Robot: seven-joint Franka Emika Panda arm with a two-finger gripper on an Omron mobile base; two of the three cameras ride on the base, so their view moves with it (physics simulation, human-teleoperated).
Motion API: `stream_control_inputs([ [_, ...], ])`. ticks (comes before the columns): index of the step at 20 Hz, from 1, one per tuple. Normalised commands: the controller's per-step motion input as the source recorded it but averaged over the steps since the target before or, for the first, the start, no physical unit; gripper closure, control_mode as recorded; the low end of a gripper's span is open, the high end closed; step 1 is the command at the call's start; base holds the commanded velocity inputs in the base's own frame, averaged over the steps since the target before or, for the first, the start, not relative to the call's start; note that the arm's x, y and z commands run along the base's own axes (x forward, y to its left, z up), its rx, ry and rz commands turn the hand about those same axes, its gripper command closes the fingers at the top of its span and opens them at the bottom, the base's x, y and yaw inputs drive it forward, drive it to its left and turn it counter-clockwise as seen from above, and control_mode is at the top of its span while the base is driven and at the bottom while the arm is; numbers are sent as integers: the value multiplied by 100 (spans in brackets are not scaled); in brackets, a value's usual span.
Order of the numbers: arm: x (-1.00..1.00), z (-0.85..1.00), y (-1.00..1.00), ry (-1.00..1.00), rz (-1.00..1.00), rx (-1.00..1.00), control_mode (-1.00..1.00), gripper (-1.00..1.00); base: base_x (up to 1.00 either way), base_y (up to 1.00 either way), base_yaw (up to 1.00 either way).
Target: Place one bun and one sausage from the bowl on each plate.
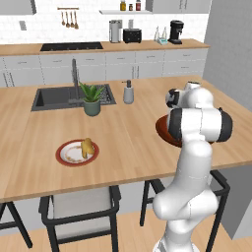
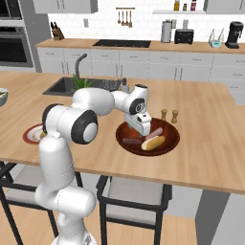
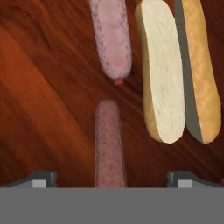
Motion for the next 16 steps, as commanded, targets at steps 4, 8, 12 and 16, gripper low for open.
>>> stream_control_inputs([
  [4,-7,-43,3,8,-4,6,-100,-100,0,0,0],
  [8,0,-39,4,7,-3,5,-100,-100,0,0,0],
  [12,6,-33,1,7,-1,4,-100,-100,0,0,0],
  [16,0,-31,25,6,-2,0,-100,100,0,0,0],
])
